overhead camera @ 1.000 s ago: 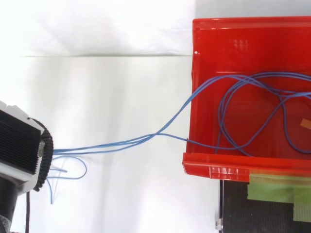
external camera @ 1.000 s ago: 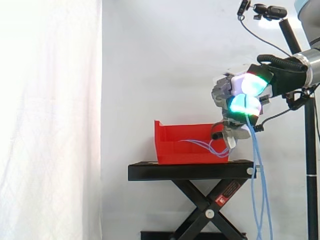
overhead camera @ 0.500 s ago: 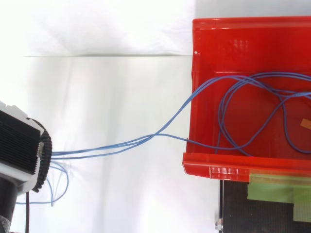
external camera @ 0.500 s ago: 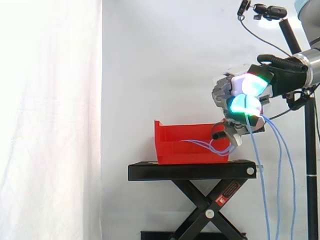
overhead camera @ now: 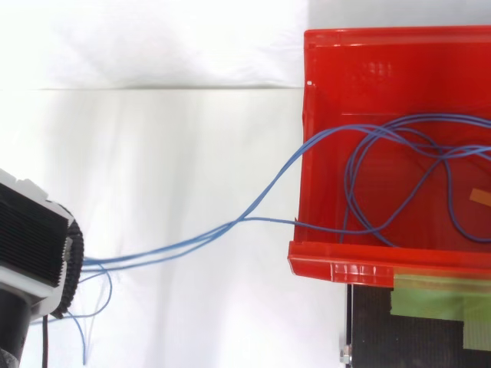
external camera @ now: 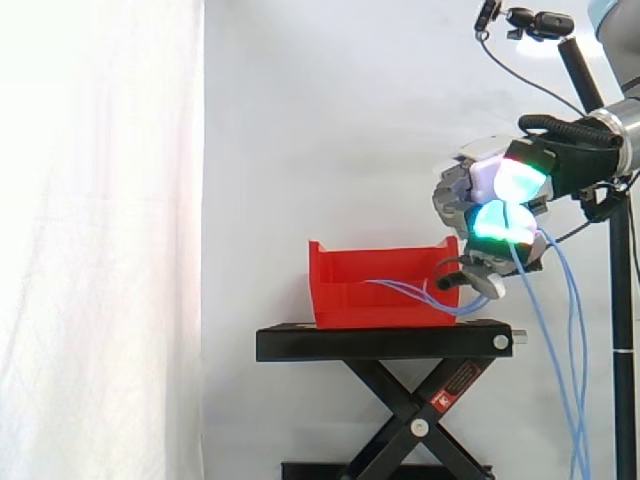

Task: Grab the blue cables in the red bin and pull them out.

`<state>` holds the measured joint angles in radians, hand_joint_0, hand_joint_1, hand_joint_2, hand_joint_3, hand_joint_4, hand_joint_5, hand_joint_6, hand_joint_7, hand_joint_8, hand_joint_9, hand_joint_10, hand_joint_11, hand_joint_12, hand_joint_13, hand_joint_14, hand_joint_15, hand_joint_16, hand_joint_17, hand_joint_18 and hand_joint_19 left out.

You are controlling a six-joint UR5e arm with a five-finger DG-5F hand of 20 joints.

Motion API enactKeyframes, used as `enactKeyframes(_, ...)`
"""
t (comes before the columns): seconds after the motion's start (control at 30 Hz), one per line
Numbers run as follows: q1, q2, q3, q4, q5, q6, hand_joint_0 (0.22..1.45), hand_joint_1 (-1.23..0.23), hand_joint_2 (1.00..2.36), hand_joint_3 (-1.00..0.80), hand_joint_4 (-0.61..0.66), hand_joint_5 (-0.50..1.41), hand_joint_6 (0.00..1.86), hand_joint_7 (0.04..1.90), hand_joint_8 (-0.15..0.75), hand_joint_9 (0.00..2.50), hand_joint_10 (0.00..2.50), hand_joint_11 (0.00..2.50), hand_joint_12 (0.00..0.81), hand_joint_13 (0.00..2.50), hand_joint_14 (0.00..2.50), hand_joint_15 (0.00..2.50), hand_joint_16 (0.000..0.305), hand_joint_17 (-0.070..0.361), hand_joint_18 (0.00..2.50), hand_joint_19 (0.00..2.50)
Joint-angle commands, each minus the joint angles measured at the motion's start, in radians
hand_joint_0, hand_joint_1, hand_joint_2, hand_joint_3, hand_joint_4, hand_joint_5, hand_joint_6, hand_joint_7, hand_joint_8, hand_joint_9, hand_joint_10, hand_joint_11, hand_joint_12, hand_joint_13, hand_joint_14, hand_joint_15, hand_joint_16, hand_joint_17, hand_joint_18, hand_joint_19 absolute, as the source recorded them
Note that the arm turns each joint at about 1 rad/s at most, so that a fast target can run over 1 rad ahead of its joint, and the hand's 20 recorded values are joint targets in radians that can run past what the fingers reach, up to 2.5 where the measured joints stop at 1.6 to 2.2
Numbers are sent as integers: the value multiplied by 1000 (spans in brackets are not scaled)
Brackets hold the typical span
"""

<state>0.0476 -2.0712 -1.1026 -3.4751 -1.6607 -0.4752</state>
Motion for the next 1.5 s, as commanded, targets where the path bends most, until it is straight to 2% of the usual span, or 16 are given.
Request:
enactKeyframes(0.0,2,0,0,-12,-1,-1,982,-921,1000,-1000,-52,748,891,562,164,1094,1134,1577,275,1335,289,1736,41,93,909,763)
enactKeyframes(0.07,0,0,0,-12,-1,-1,983,-920,1000,-1000,-51,747,891,568,167,1068,1310,1528,273,1317,395,1703,41,93,912,773)
enactKeyframes(0.23,0,0,0,-7,-2,-3,987,-915,1000,-1000,-61,737,899,564,170,1053,1366,1513,269,1296,514,1671,42,93,919,782)
enactKeyframes(0.53,0,0,1,50,2,-3,988,-910,1000,-1000,-63,723,915,556,171,1021,1490,1472,271,1269,650,1628,42,94,928,809)
enactKeyframes(0.87,0,0,0,76,2,-3,989,-907,1000,-1000,-64,715,941,535,170,987,1594,1439,270,1258,683,1615,42,94,929,817)
enactKeyframes(1.47,0,0,1,76,4,-3,991,-904,1000,-1000,-56,710,958,533,172,982,1619,1403,267,1257,676,1616,42,94,927,816)
